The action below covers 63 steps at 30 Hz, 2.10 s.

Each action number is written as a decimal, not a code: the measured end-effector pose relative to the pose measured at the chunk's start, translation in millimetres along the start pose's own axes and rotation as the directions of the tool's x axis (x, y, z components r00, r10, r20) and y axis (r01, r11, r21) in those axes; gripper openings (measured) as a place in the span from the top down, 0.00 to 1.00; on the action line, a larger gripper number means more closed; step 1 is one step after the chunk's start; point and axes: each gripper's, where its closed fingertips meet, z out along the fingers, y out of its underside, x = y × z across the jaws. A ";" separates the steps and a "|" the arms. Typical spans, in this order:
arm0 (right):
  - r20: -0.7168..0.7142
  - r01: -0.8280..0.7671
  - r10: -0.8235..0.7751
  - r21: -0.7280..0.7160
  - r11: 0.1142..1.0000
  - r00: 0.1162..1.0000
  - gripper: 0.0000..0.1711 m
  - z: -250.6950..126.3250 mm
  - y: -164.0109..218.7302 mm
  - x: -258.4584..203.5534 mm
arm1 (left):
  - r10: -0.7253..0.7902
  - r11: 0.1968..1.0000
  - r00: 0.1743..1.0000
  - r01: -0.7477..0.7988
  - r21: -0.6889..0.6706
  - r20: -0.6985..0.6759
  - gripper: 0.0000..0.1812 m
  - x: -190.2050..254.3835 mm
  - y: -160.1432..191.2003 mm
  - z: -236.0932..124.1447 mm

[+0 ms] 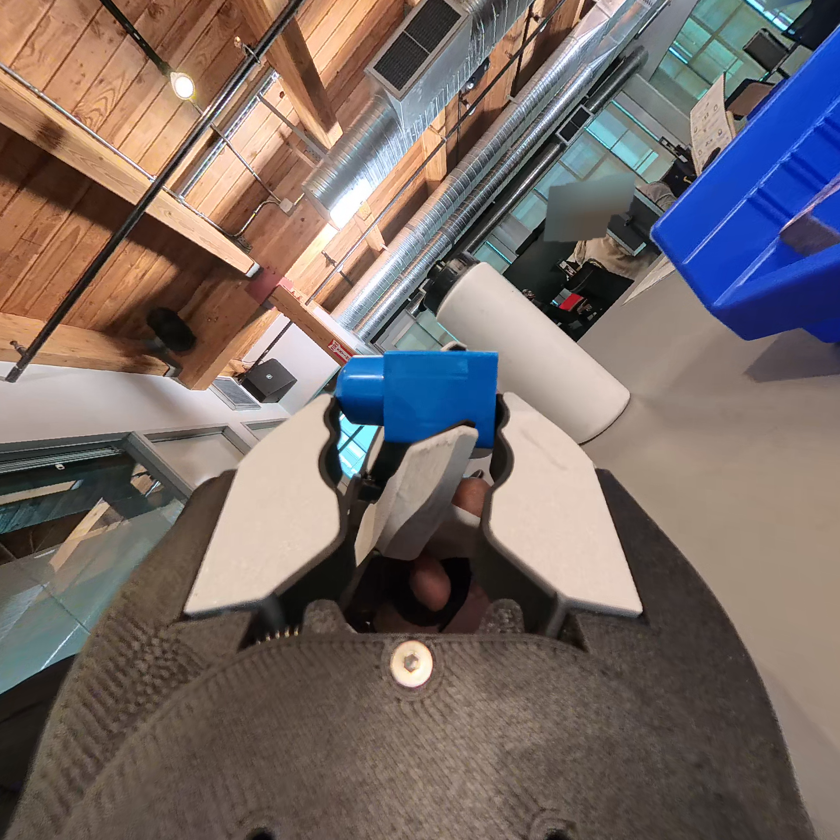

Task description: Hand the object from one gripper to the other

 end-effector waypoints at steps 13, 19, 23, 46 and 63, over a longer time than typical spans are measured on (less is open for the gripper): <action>-0.240 0.491 -0.514 -0.153 0.858 0.823 0.63 -13.3 -15.6 10.1 | 0.050 0.999 0.987 -0.052 0.009 0.150 0.75 -21.5 -3.5 -7.6; -0.175 0.869 -0.920 -0.306 0.390 0.351 0.62 -24.2 -28.8 -8.5 | 0.142 0.988 0.984 -0.135 -0.072 0.104 0.76 -9.0 8.2 -1.1; -0.094 0.882 -0.944 -0.339 0.328 0.316 0.61 -26.5 -21.4 -8.8 | 0.202 0.977 0.976 -0.196 -0.084 0.077 0.76 -0.4 9.4 0.3; -0.004 0.513 -0.529 -0.236 0.825 0.849 0.78 -34.1 -27.8 -14.9 | 0.193 0.970 0.979 -0.201 0.137 0.068 0.69 11.9 -25.7 -10.9; -0.081 0.403 -0.428 -0.218 0.889 0.900 0.74 -32.0 -31.9 0.8 | 0.267 0.963 0.960 -0.270 0.025 0.090 0.80 10.1 -9.5 -6.1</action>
